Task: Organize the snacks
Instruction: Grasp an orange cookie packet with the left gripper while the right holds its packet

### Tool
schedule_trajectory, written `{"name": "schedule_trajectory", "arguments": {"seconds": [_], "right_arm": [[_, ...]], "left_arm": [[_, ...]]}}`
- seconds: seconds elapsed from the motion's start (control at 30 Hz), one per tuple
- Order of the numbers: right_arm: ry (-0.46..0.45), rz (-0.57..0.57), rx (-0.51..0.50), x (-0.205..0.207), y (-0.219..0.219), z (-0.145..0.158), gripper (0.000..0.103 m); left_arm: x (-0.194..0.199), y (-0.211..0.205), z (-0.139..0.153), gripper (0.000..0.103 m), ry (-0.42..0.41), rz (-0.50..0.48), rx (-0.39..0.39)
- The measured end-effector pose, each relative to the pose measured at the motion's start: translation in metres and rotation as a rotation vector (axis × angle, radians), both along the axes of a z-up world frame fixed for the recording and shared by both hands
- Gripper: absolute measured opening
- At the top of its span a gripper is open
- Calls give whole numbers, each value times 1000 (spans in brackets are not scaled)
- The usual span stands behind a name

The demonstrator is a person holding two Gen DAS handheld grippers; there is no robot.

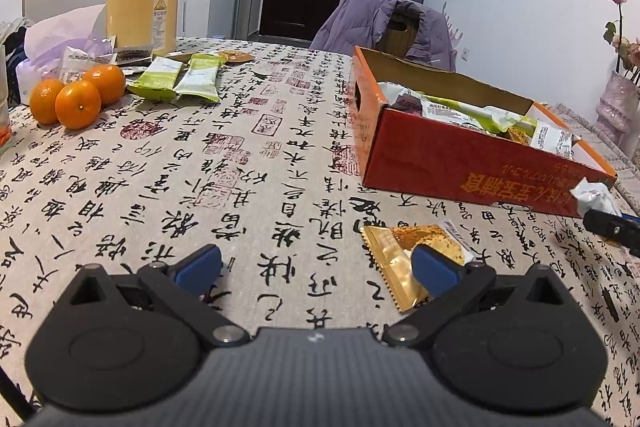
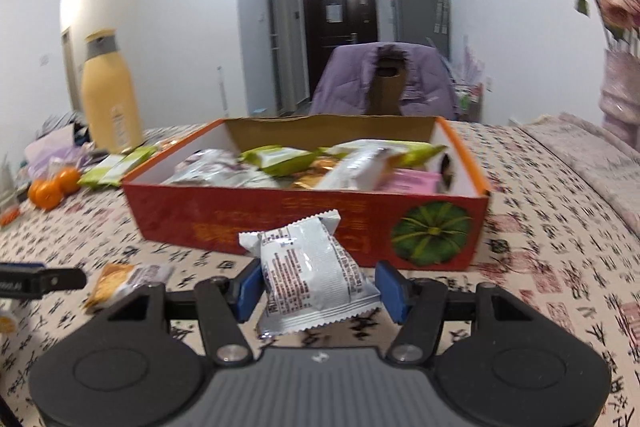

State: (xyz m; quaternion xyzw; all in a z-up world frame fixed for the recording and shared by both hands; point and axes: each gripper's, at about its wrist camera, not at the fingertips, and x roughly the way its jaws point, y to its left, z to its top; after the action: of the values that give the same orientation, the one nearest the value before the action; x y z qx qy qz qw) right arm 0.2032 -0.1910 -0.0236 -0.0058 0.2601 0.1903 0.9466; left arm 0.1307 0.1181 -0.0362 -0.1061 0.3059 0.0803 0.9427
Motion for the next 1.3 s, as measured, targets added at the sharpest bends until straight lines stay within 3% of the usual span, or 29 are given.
{"name": "schedule_trajectory", "arguments": {"seconds": [0.5, 0.93, 1.13, 1.3], "right_arm": [[-9, -64, 13, 2, -3, -12, 60], [-31, -74, 12, -1, -5, -11, 60], [-40, -64, 14, -3, -4, -11, 60], [-44, -58, 18, -4, -4, -10, 60]], "left_arm": [[29, -49, 16, 103, 62, -10, 41], [60, -86, 1, 103, 173, 84, 79], [59, -90, -3, 103, 173, 127, 120], [55, -94, -1, 94, 165, 120, 118]]}}
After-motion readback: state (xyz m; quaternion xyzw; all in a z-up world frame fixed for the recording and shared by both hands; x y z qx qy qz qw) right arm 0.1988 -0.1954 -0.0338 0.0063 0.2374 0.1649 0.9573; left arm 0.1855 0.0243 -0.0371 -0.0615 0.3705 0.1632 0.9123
